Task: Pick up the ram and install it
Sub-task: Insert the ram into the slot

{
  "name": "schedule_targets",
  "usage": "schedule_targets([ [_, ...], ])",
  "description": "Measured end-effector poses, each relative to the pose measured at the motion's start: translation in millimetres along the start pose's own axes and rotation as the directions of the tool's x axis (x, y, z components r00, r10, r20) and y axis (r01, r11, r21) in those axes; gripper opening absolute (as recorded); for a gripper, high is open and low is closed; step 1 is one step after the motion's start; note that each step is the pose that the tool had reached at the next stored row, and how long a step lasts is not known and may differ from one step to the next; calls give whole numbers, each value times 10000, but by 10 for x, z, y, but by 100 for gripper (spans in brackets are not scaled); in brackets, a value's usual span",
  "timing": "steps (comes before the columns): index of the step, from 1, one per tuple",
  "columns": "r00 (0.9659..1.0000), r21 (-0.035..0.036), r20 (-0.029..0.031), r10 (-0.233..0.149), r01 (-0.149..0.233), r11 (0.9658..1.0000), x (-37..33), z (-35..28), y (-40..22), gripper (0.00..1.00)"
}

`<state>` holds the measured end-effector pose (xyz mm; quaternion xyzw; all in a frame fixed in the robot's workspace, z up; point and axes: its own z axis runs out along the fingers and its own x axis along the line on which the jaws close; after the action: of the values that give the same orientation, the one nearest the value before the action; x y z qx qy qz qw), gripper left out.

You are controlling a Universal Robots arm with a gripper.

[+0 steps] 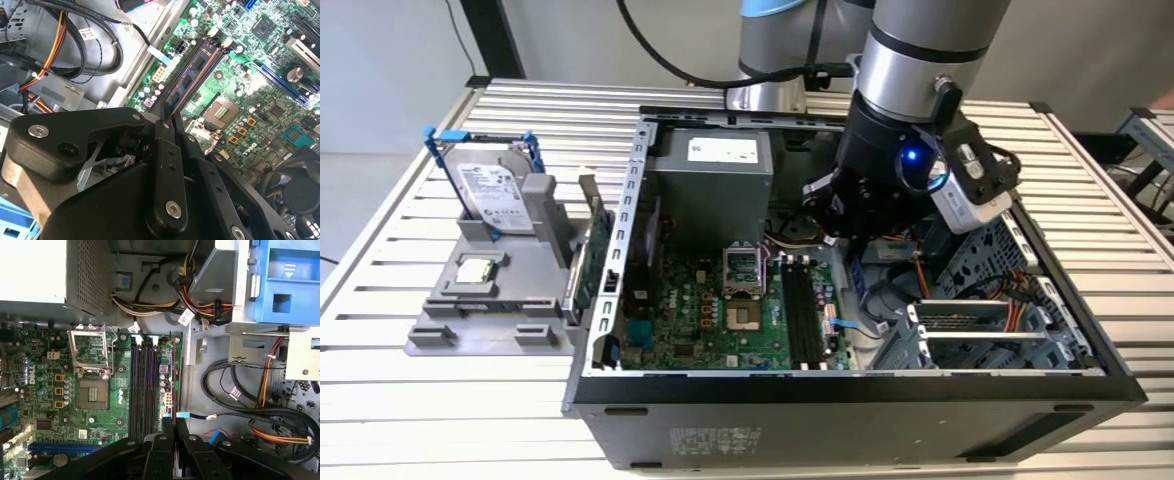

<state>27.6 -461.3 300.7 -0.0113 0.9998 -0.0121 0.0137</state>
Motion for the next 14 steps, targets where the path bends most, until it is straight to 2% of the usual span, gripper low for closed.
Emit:
schedule_targets([
  [11,10000,37,-1,-1,1,10000,3,108,3,0],
  [14,10000,99,-3,-2,2,10000,4,143,4,0],
])
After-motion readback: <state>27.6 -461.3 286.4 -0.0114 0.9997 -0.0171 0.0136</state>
